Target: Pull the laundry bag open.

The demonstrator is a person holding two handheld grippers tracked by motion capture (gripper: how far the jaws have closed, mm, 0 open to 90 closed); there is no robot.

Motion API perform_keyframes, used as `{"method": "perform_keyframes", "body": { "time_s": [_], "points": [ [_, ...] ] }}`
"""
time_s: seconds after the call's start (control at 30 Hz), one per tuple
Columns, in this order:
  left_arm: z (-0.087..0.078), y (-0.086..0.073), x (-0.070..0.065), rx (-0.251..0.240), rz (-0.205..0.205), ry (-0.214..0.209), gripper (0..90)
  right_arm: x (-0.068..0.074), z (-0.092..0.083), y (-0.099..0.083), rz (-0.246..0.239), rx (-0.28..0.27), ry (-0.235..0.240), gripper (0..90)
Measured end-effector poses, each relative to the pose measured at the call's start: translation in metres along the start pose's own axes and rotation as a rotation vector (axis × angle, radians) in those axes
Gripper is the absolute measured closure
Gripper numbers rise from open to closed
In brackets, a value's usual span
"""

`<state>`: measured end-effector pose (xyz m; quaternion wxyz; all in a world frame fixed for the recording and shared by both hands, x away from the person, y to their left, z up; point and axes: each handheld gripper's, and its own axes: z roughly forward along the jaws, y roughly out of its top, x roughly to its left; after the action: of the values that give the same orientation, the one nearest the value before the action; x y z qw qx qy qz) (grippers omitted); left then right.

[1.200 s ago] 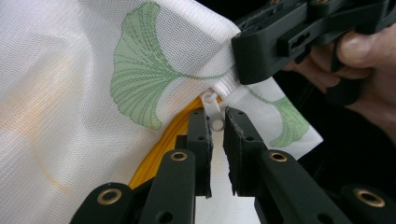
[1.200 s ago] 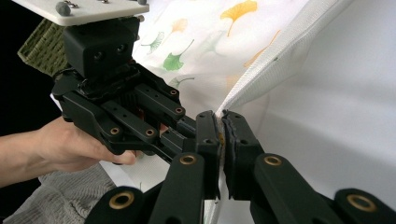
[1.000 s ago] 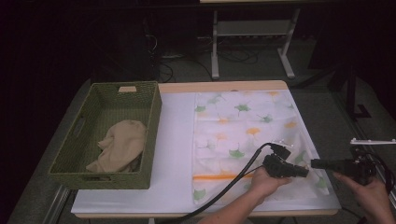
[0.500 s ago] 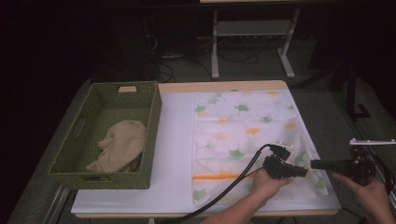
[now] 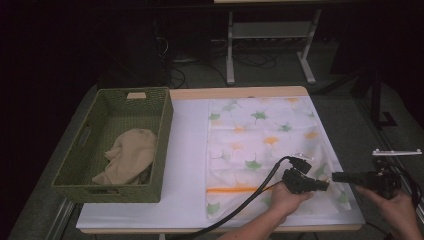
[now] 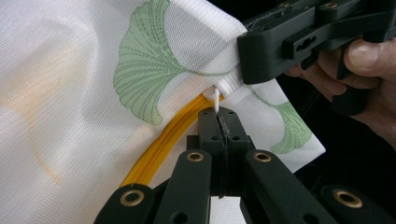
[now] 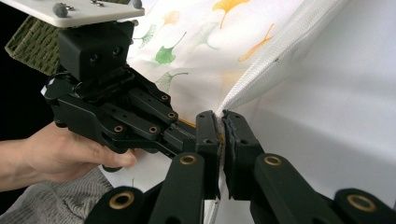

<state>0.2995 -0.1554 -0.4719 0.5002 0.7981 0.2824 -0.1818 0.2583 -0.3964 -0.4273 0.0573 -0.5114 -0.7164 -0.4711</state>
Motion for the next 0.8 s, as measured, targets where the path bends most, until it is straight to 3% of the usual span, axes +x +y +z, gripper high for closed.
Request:
{"method": "perform_keyframes", "body": {
  "time_s": [0.6,0.8],
  "points": [
    [-0.008,-0.009,-0.003,-0.114,-0.073,-0.010,90.0,-0.001,-0.002,-0.001,0.005,-0.009,0.002,85.0],
    [-0.011,-0.012,-0.004,-0.142,-0.090,0.014,90.0,-0.001,-0.001,-0.001,0.009,-0.002,-0.001,85.0]
  ]
}}
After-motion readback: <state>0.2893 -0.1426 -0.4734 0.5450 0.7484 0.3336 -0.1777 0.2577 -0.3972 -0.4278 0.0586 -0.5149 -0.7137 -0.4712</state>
